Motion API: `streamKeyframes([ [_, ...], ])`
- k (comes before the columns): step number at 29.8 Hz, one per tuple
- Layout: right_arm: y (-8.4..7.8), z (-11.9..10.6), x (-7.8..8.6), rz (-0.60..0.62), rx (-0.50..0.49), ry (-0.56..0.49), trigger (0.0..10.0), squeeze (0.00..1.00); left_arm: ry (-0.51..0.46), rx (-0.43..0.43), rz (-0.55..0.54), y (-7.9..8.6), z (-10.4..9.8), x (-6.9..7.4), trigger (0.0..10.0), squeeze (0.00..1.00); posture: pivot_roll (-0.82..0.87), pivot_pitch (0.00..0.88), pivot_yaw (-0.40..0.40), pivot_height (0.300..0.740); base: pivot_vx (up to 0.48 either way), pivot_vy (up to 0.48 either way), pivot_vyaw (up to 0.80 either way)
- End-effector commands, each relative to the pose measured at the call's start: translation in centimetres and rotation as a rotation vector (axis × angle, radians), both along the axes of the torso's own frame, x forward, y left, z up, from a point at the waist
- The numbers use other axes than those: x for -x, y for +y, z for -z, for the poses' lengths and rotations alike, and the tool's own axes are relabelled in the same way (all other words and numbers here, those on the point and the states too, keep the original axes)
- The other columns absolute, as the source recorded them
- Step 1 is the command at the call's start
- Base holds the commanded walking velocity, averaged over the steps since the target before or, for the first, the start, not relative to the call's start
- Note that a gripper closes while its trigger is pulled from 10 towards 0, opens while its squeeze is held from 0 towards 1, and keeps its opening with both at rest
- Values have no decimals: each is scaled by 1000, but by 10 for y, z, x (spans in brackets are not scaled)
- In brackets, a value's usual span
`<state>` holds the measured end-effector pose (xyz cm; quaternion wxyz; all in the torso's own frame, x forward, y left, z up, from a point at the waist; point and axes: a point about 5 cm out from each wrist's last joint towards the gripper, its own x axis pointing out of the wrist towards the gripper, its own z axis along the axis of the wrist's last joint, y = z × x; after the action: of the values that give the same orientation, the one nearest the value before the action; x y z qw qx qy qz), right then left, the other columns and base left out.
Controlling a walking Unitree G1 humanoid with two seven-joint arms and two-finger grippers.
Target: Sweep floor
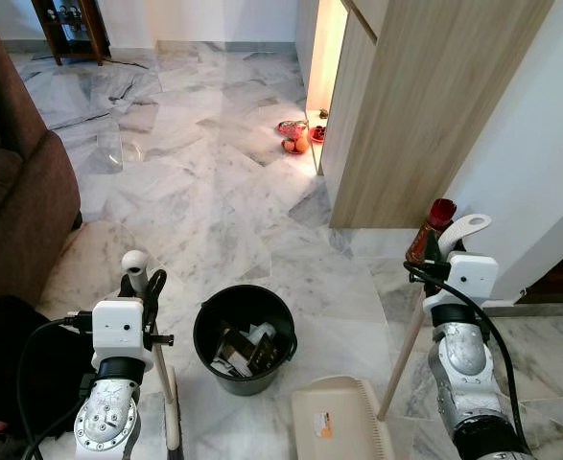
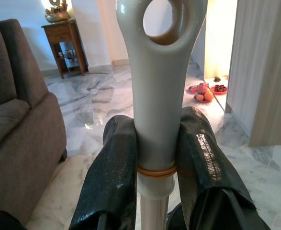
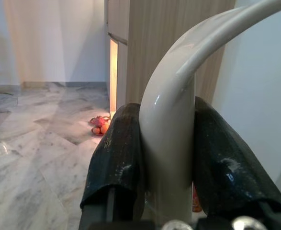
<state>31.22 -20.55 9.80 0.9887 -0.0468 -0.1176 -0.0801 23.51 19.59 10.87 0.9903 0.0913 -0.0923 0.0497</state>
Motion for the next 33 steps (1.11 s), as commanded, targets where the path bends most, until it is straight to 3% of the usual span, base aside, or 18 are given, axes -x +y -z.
streamKeyframes([
  [1,1,-8,-3,-7,-8,-39,10000,0,-30,-2,2,-2,-3,1,10000,24,43,102,-50,740,0,0,0],
  [33,16,-9,-5,-73,-4,-38,10000,0,-37,8,24,-8,-3,-3,10000,16,42,112,-48,740,0,0,0],
])
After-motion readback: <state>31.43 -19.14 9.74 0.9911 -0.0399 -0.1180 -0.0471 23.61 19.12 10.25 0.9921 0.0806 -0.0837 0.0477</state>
